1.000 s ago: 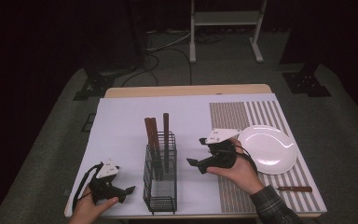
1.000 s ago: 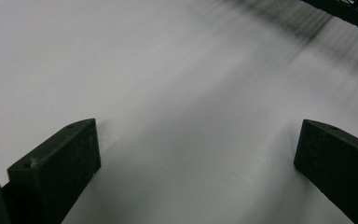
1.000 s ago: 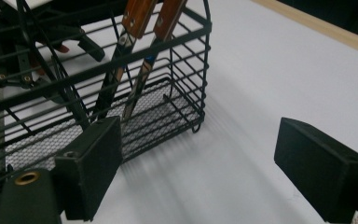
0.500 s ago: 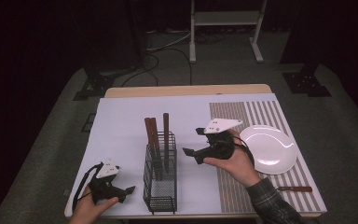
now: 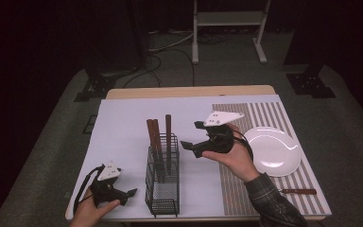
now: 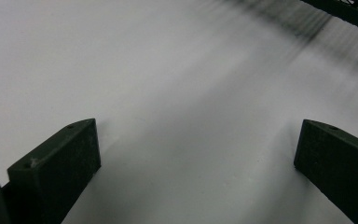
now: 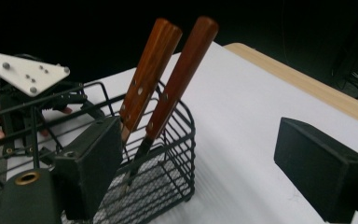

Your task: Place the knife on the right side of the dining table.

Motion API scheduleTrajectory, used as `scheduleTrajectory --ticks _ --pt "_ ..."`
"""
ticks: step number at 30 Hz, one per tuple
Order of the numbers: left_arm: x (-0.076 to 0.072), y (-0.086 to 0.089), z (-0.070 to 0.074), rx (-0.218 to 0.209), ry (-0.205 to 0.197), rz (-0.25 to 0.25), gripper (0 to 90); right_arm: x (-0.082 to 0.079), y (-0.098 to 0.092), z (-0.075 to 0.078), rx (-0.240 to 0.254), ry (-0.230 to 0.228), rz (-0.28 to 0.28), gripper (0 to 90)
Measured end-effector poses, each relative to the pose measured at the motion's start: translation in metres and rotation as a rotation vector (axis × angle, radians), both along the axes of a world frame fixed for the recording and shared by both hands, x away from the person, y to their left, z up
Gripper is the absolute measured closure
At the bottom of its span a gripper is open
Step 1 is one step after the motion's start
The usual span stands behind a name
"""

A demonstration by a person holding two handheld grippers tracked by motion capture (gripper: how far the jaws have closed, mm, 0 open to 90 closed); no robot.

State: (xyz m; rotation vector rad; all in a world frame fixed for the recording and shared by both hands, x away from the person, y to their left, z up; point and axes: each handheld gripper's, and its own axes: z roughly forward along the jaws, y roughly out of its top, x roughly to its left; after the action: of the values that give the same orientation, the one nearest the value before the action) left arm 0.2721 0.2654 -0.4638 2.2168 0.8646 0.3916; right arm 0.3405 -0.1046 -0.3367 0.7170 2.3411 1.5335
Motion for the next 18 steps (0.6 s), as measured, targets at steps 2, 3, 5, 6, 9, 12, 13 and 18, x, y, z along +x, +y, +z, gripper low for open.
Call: scheduleTrajectory --ticks 2,3,5,6,9,12,13,18 --pt "0.000 0.000 0.000 0.000 0.000 0.000 0.0 0.003 0.004 0.003 0.005 -0.003 0.002 13.8" --pt "0.000 0.000 0.000 0.000 0.000 0.000 0.0 0.004 0.005 0.004 0.008 -0.002 0.002 13.8" --pt "0.000 0.000 0.000 0.000 0.000 0.000 0.0 0.007 0.007 0.005 0.013 -0.004 0.004 13.8" --pt "0.000 0.000 0.000 0.000 0.000 0.000 0.0 0.007 0.007 0.005 0.013 -0.004 0.004 13.8" --pt "0.000 0.000 0.000 0.001 0.001 -0.001 0.0 0.012 0.012 0.008 0.027 0.005 0.009 14.1" --pt "0.000 0.000 0.000 0.001 0.001 -0.001 0.0 0.016 0.016 0.010 0.039 0.001 0.012 15.3" --pt "0.000 0.000 0.000 0.001 0.000 0.000 0.0 0.017 0.018 0.011 0.040 0.001 0.014 15.3" --pt "0.000 0.000 0.000 0.000 -0.001 0.000 0.0 0.023 0.025 0.015 0.041 -0.004 0.015 15.3"
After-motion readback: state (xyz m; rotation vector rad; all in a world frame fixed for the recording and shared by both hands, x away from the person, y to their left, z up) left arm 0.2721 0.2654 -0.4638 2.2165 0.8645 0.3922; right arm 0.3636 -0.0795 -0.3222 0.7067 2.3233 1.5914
